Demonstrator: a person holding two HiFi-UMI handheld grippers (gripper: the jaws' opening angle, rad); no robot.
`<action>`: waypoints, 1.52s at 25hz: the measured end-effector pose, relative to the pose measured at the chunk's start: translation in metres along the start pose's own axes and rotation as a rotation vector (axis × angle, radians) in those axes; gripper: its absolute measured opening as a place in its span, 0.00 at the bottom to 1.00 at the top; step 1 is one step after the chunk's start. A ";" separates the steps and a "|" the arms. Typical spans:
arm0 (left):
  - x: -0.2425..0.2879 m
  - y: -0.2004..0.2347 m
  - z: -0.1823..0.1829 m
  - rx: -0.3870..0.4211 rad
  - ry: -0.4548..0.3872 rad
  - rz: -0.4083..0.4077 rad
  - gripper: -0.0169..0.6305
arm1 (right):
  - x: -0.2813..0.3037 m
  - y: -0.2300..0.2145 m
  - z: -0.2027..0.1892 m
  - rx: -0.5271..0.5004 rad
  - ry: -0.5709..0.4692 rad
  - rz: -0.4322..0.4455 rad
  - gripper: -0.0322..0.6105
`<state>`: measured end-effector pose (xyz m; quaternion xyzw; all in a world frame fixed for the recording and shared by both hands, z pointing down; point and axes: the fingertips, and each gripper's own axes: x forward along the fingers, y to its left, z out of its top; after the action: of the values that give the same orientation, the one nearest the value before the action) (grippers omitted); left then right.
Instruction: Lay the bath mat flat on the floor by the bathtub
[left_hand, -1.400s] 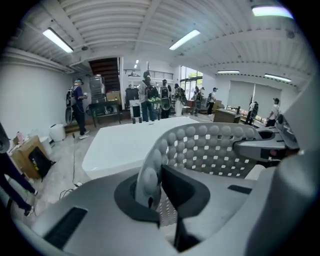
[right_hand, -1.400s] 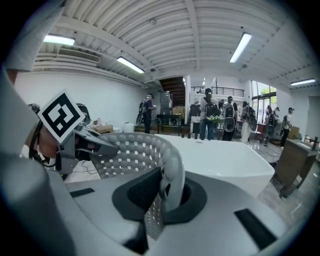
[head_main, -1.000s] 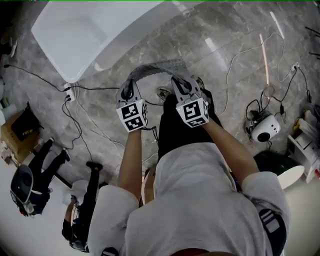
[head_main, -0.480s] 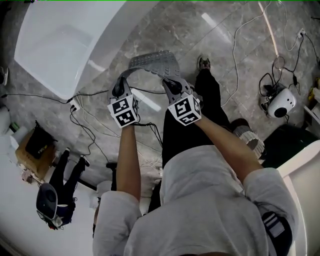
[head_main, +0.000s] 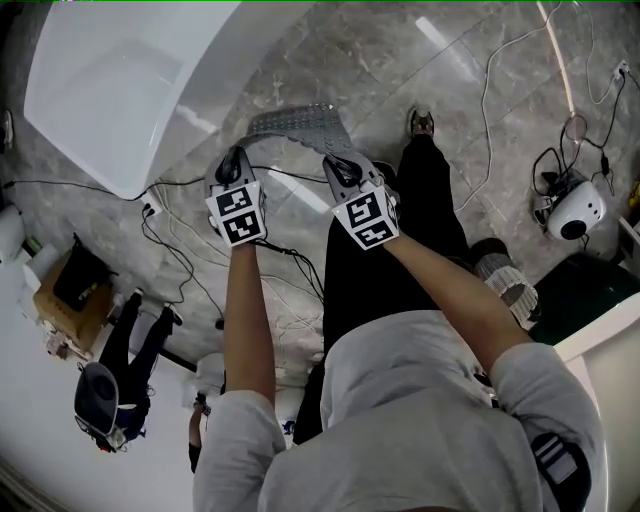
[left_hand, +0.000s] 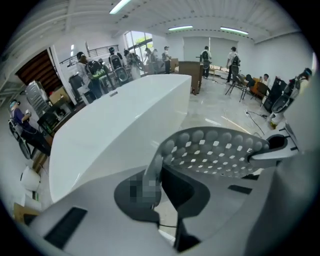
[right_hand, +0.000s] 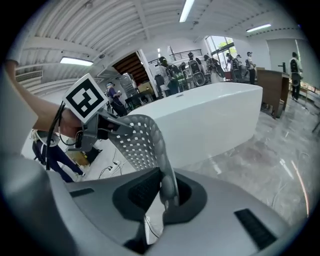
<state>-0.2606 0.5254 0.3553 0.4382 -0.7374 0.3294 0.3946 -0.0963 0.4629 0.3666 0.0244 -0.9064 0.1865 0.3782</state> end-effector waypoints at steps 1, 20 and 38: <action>0.009 -0.002 0.004 0.026 -0.003 -0.010 0.07 | 0.005 -0.009 -0.001 0.017 -0.003 -0.020 0.09; 0.141 -0.098 0.124 0.251 -0.095 -0.130 0.07 | 0.036 -0.194 -0.011 0.162 -0.077 -0.219 0.09; 0.213 -0.152 0.197 0.271 -0.080 -0.127 0.07 | 0.041 -0.322 0.009 0.120 -0.033 -0.259 0.09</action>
<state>-0.2451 0.2185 0.4691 0.5460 -0.6722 0.3824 0.3222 -0.0723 0.1646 0.4922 0.1668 -0.8889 0.1896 0.3822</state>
